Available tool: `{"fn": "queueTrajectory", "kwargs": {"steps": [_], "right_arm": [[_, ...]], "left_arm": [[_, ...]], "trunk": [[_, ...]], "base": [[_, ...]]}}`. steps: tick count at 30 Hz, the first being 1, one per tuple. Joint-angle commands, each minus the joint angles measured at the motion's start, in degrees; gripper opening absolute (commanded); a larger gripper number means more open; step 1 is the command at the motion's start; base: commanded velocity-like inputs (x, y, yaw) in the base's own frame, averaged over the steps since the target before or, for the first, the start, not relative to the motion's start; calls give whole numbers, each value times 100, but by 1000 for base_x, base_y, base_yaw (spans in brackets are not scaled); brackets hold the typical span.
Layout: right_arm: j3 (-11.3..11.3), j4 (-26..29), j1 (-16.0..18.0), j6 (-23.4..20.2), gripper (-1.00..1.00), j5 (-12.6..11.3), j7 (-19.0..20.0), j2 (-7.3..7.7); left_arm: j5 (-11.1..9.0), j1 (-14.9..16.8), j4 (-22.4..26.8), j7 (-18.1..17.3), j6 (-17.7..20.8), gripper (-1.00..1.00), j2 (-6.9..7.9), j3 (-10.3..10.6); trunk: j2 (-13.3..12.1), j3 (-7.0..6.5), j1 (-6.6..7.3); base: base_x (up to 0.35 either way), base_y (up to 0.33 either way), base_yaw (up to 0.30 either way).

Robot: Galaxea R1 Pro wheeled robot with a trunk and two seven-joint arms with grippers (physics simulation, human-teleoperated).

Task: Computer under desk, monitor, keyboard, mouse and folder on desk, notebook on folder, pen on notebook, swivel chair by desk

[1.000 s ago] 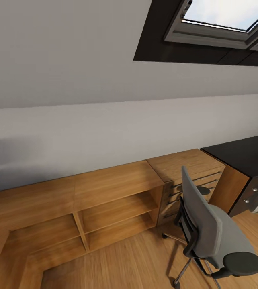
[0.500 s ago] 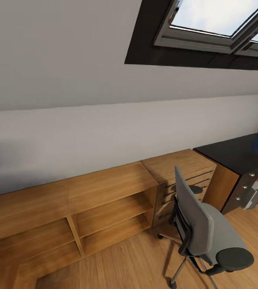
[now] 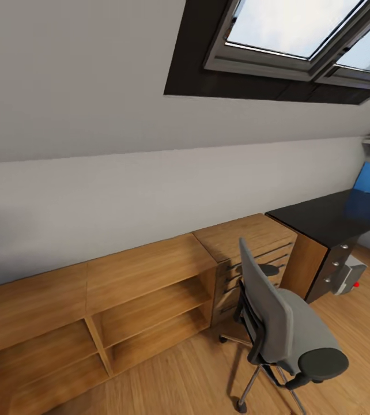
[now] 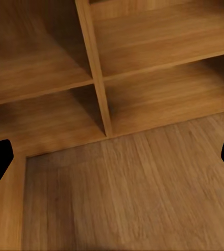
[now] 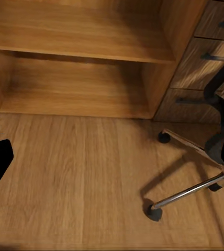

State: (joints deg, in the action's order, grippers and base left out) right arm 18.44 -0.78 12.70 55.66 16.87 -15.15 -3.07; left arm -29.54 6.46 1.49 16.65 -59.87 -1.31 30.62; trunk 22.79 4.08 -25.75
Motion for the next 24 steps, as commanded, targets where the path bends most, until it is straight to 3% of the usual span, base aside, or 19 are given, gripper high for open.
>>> {"fn": "queueTrajectory", "kwargs": {"steps": [1,9,24], "right_arm": [[15,-5,6,-21,100,43,-63,-3],[0,21,5,-313,100,33,-88,-13],[-7,30,5,-354,100,36,-85,0]], "left_arm": [[-25,5,-2,31,-13,100,-1,50],[-25,5,0,35,-13,100,-1,45],[-25,5,0,39,-13,100,-1,43]], "trunk": [[12,12,-3],[12,3,-3],[12,-58,-3]], "base": [[0,0,-45],[0,0,-58],[0,0,-220]]}}
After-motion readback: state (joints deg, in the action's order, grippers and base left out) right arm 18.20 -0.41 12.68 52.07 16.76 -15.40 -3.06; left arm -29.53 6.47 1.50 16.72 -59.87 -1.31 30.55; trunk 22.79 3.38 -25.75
